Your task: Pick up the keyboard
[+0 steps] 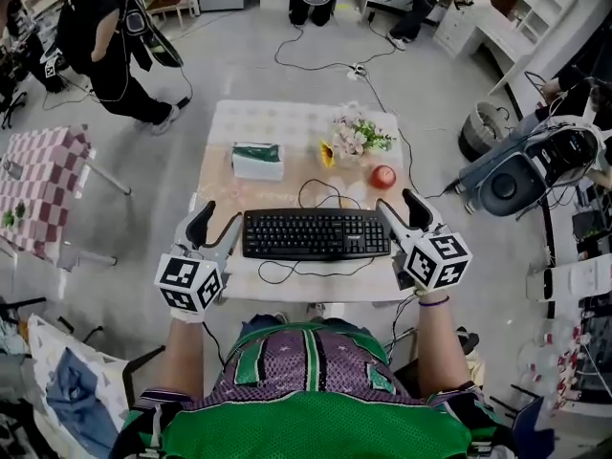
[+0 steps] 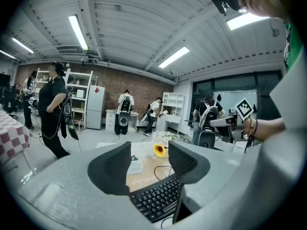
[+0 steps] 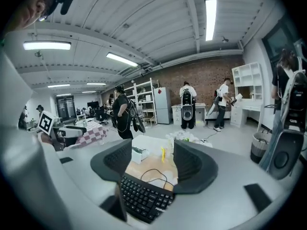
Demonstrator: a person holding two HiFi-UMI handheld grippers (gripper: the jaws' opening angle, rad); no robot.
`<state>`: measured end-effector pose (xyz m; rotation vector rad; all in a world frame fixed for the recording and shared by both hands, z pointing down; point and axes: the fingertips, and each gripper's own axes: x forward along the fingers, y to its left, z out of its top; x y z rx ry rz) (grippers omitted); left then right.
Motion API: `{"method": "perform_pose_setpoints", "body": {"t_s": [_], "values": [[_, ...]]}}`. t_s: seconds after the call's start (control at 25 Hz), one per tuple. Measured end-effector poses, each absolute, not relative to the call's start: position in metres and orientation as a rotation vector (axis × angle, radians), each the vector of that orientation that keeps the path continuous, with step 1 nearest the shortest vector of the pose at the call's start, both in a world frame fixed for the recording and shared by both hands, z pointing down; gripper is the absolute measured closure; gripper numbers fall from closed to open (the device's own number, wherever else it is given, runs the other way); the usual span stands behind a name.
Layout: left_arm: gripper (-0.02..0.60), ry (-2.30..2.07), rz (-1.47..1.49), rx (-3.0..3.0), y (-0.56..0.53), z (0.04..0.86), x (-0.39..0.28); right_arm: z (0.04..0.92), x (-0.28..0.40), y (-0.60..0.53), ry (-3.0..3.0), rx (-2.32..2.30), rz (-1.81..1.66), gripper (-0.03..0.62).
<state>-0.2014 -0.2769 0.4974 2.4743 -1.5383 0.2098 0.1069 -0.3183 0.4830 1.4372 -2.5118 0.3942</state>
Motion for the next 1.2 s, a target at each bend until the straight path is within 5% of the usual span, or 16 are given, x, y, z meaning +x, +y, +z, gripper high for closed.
{"method": "perform_pose_setpoints", "body": {"t_s": [1.2], "values": [[0.344, -1.388, 0.633, 1.966, -0.301, 0.753, -0.191, 0.768, 0.204, -0.322, -1.991, 1.237, 0.954, 0.338]]}}
